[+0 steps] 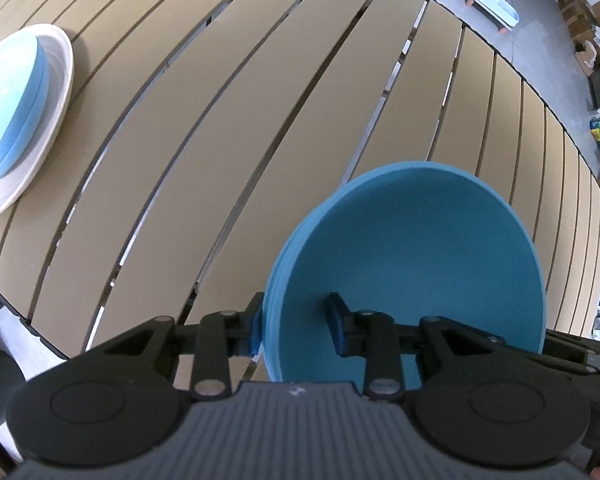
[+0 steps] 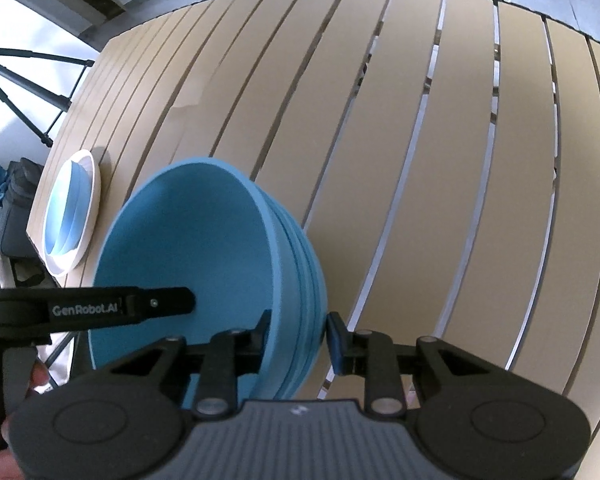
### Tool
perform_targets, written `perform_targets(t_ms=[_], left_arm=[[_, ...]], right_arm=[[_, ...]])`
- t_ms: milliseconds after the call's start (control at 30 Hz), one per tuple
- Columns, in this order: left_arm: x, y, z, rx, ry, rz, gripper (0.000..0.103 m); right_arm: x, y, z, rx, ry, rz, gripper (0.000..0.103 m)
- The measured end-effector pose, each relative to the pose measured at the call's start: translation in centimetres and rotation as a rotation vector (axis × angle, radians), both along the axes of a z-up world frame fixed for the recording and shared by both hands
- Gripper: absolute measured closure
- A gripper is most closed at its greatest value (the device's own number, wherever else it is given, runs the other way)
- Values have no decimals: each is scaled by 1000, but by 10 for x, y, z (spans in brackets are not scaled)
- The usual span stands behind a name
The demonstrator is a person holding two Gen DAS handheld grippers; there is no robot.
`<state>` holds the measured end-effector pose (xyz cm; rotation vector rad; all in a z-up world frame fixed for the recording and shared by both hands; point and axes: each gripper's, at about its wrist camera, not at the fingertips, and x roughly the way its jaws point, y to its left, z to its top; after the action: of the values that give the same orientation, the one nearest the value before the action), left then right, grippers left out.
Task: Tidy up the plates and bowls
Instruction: 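Close both tools on the rim of the stacked light-blue bowls, then carry the bowl stack with both tools onto the plate stack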
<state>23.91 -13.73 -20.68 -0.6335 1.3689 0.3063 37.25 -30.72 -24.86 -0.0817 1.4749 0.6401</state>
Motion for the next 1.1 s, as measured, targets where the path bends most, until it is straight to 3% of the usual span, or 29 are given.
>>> perform_targets(t_ms=[667,1100], left_arm=[[-18,21,39,38,-71,19,71],[-43,77,60,56,-83,62,71]], right_arm=[[-7,15,35,29,-85,16,77],[-21,69,56,47,-96,41,77]])
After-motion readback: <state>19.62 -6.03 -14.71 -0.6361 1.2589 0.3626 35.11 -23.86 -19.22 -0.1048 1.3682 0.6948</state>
